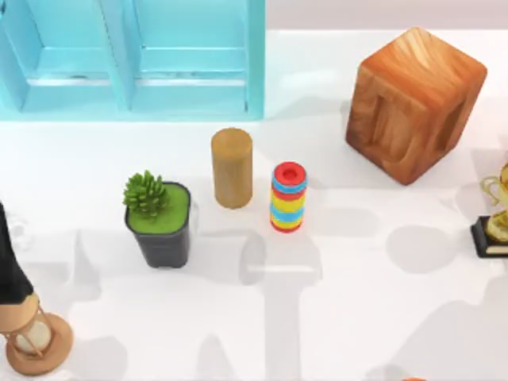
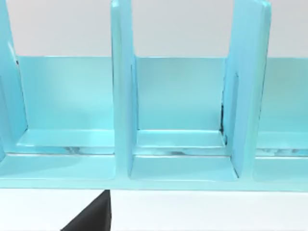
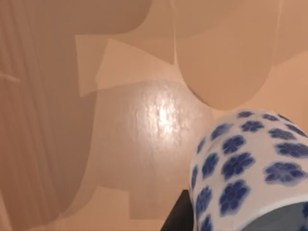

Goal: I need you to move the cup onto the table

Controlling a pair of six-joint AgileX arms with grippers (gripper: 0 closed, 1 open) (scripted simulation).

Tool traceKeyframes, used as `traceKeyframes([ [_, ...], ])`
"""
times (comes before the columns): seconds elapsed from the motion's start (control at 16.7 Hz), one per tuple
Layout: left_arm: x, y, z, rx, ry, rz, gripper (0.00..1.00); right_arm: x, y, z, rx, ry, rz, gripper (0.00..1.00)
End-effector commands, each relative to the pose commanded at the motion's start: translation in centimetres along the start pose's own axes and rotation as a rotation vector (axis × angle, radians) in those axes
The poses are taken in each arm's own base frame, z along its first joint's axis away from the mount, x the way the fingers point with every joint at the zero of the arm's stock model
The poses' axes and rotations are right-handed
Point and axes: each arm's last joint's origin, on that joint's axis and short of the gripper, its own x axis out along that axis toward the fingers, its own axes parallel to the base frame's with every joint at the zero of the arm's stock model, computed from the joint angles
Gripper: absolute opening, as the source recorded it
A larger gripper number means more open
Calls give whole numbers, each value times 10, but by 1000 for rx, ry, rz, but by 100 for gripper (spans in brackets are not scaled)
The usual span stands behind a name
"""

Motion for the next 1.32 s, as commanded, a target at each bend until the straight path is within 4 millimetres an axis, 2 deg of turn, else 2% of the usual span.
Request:
traceKeyframes([
  [0.3, 0, 0, 0, 0, 0, 0, 100, -45, 53, 6, -41, -30, -5, 0],
  [0.48, 0, 0, 0, 0, 0, 0, 100, -63, 76, 6, -68, -38, -8, 0],
  [0.84, 0, 0, 0, 0, 0, 0, 100, -65, 79, 7, -69, -36, -8, 0],
  [1.02, 0, 0, 0, 0, 0, 0, 100, -83, 87, 7, -29, -81, -23, 0],
  [1.2, 0, 0, 0, 0, 0, 0, 100, -112, 118, 10, 19, -146, -39, 0],
  [1.32, 0, 0, 0, 0, 0, 0, 100, -127, 154, 15, 40, -177, -37, 0],
])
